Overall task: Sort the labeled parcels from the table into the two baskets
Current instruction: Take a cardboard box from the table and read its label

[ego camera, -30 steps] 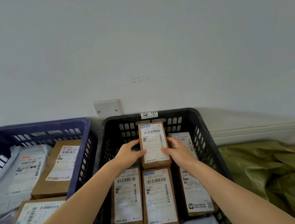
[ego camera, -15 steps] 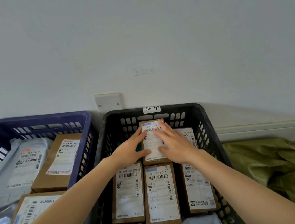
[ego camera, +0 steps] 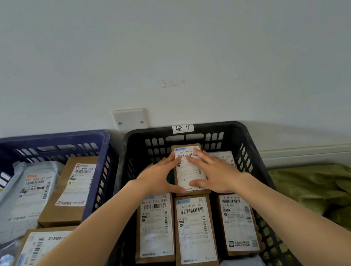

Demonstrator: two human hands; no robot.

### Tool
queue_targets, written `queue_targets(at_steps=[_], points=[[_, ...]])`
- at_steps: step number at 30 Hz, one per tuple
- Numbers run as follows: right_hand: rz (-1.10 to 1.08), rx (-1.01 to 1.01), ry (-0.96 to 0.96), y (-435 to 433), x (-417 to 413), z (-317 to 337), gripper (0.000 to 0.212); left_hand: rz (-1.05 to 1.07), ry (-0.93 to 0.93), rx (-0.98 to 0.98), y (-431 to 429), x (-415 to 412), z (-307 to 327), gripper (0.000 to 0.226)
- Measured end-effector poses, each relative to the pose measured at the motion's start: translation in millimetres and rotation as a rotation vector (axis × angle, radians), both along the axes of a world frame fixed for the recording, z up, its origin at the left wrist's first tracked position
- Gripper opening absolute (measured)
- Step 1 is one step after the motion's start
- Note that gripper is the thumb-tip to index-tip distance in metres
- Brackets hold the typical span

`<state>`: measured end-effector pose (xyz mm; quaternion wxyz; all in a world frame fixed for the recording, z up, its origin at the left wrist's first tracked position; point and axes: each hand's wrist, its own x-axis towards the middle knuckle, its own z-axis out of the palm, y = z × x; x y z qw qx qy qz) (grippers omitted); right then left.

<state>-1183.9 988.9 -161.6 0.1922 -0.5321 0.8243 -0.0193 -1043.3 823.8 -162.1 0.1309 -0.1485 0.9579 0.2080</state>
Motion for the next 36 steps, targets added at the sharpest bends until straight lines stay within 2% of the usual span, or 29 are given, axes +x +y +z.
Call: queue_targets(at_steps=[4,10,14,19,26,36], points=[[-0.027,0.049,-0.045,-2,1,-10,0.091,-0.017,-0.054,-0.053,2,-5,-4,0.108],[-0.020,0.049,-0.030,-5,4,-25,0.089,-0.051,-0.112,-0.082,-2,1,-9,0.102],[-0.056,-0.033,-0.067,-2,5,-30,0.073,-0.119,-0.023,-0.213,1,15,-23,0.084],[-0.096,-0.146,-0.008,4,18,-41,0.066,-0.048,0.115,-0.225,27,14,-39,0.069],[-0.125,-0.240,-0.002,8,17,-54,0.063,0.007,0.178,-0.314,40,11,-51,0.070],[-0.134,-0.241,-0.042,7,17,-54,0.065,-0.022,0.060,-0.283,38,7,-41,0.068]])
